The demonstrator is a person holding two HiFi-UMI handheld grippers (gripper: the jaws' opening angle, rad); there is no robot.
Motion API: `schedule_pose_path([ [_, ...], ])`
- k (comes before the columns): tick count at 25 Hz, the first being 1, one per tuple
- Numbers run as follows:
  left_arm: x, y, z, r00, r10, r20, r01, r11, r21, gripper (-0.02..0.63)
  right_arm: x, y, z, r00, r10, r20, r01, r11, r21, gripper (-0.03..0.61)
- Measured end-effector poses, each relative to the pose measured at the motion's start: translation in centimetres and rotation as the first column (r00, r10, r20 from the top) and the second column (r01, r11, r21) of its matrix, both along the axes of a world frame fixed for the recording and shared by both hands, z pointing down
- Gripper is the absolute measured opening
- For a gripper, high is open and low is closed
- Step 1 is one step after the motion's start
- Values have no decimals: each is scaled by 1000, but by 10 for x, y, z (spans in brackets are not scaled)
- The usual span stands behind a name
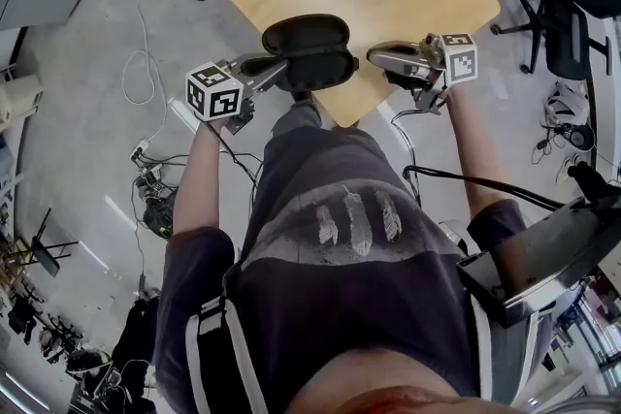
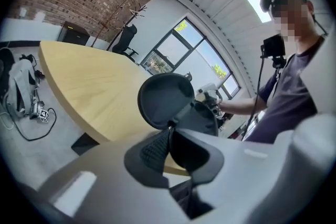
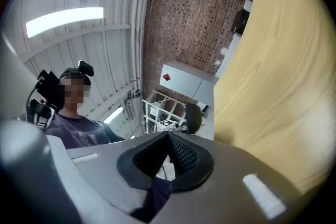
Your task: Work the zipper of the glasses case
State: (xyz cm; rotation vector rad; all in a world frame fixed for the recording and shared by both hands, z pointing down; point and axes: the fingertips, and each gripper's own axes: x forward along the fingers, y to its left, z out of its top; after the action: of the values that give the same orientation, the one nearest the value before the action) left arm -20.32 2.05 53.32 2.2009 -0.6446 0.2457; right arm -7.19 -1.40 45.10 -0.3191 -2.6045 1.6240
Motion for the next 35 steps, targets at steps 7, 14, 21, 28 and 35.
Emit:
schedule_pose_path([
  [7,4,5,-31,991,93,-99,-90,995,33,28,-7,-10,17,993,-3,-114,7,1000,31,163],
  [14,17,2,-76,954,152,-259,-140,988,65,28,-18,-4,-7,990,21,136,0,988,-154,186],
  [21,44,6,-95,959,168,-229,-156,985,73,28,-5,11,-46,924,24,382,70,970,-232,166],
  [28,65,15,-89,977,127,-170,-118,991,64,29,20,22,-65,871,-24,491,163,957,-242,2],
  [35,62,13,-86,989,35,-142,-29,999,40,29,38,12,-72,862,-52,505,182,961,-211,-2],
])
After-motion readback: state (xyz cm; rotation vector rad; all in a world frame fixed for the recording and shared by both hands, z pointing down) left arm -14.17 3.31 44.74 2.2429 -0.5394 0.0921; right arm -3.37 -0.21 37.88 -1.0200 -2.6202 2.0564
